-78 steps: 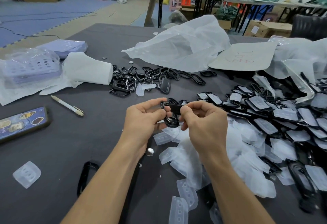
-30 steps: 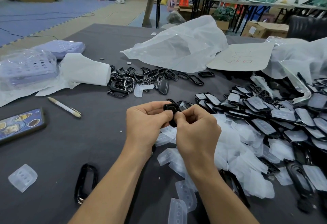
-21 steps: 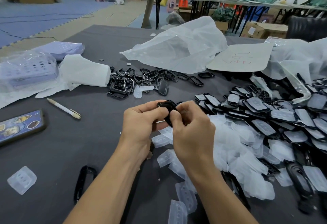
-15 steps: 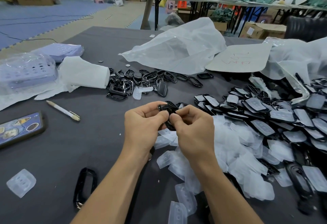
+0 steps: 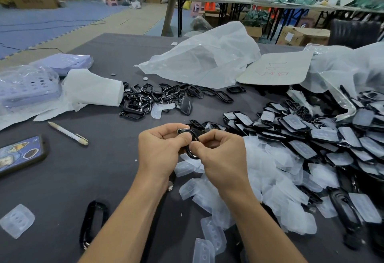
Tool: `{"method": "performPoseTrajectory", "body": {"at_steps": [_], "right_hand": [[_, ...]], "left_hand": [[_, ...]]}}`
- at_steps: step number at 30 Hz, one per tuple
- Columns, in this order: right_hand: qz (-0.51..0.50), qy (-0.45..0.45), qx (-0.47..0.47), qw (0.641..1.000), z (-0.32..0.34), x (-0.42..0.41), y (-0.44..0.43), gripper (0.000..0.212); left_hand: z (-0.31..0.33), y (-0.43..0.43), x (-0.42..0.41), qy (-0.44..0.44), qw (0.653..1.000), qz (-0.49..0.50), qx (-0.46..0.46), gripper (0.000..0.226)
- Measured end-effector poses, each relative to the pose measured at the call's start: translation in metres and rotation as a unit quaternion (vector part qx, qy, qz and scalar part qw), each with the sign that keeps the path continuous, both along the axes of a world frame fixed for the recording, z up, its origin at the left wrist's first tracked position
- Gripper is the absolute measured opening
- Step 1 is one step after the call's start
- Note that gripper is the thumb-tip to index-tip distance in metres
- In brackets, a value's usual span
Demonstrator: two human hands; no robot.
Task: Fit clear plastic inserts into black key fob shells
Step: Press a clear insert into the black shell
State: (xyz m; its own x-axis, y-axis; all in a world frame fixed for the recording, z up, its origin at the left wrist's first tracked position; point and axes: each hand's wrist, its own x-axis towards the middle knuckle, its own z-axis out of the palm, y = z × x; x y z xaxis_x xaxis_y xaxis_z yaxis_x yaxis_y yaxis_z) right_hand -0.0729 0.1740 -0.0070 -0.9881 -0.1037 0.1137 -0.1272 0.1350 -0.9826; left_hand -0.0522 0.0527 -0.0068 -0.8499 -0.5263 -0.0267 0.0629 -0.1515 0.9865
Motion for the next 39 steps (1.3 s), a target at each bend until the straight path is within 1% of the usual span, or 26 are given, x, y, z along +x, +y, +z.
{"method": "performPoseTrajectory", "body": {"at_steps": [2, 7, 9, 11, 14, 16, 19, 21, 23, 25, 27, 29, 30, 31, 32, 34, 35, 36, 39], "right_hand": [[0.001, 0.016, 0.007, 1.0, 0.001, 0.002, 0.0, 0.014], [0.027, 0.04, 0.021, 0.999, 0.001, 0.003, 0.002, 0.022], [0.037, 0.042, 0.027, 0.998, 0.0, 0.002, 0.003, 0.021], [0.048, 0.019, 0.006, 0.999, 0.0, 0.002, 0.003, 0.017], [0.06, -0.02, -0.041, 0.997, -0.001, 0.001, 0.003, 0.013], [0.058, -0.026, -0.06, 0.996, -0.002, 0.0, 0.004, 0.014], [0.072, -0.034, -0.086, 0.993, -0.001, 0.0, 0.004, 0.017], [0.096, -0.044, -0.092, 0.99, 0.001, -0.002, 0.007, 0.016], [0.105, -0.04, -0.078, 0.991, 0.003, -0.004, 0.01, 0.018], [0.08, -0.005, -0.023, 0.997, 0.0, -0.005, 0.009, 0.021], [0.046, 0.026, 0.026, 0.998, -0.005, -0.002, 0.004, 0.021], [0.021, 0.034, 0.024, 0.999, -0.007, -0.002, 0.001, 0.02], [0.007, 0.035, 0.017, 0.999, -0.008, -0.002, 0.0, 0.019], [-0.008, 0.036, 0.008, 0.999, -0.008, -0.004, 0.001, 0.017], [-0.021, 0.035, -0.004, 0.999, -0.008, -0.005, 0.002, 0.016], [-0.036, 0.039, -0.027, 0.998, -0.007, -0.005, 0.005, 0.017], [-0.035, 0.045, -0.028, 0.998, -0.007, -0.005, 0.005, 0.017], [-0.029, 0.052, -0.019, 0.998, -0.007, -0.005, 0.005, 0.016], [0.0, 0.073, 0.017, 0.997, -0.006, -0.002, 0.0, 0.014]], "left_hand": [[-0.001, -0.003, -0.001, -0.018, 1.0, 0.005, -0.008, 0.031], [0.002, -0.009, -0.001, -0.054, 0.998, -0.006, -0.011, 0.033], [0.004, -0.012, 0.0, -0.066, 0.997, -0.016, -0.026, 0.032], [0.006, -0.016, 0.003, -0.075, 0.996, -0.033, -0.031, 0.03], [0.007, -0.019, 0.006, -0.072, 0.995, -0.061, -0.009, 0.032], [0.008, -0.019, 0.007, -0.063, 0.996, -0.069, 0.003, 0.032], [0.007, -0.019, 0.006, -0.064, 0.994, -0.086, -0.005, 0.034], [0.006, -0.022, 0.007, -0.068, 0.992, -0.105, 0.006, 0.035], [0.004, -0.022, 0.006, -0.066, 0.992, -0.106, 0.008, 0.032], [0.0, -0.018, 0.004, -0.066, 0.995, -0.065, -0.034, 0.031], [-0.006, -0.014, 0.001, -0.06, 0.992, 0.0, -0.106, 0.028], [-0.01, -0.009, 0.0, -0.049, 0.985, 0.036, -0.164, 0.026], [-0.011, -0.007, 0.001, -0.048, 0.983, 0.037, -0.172, 0.027], [-0.012, -0.006, 0.001, -0.051, 0.986, 0.025, -0.158, 0.028], [-0.012, -0.005, 0.001, -0.053, 0.991, -0.004, -0.125, 0.027], [-0.011, -0.002, 0.0, -0.05, 0.994, -0.085, -0.046, 0.017], [-0.009, -0.001, -0.001, -0.047, 0.993, -0.106, -0.025, 0.011], [-0.009, -0.001, -0.001, -0.045, 0.994, -0.102, -0.017, 0.01], [-0.011, -0.002, -0.005, -0.029, 0.999, -0.031, -0.003, 0.02]]}}
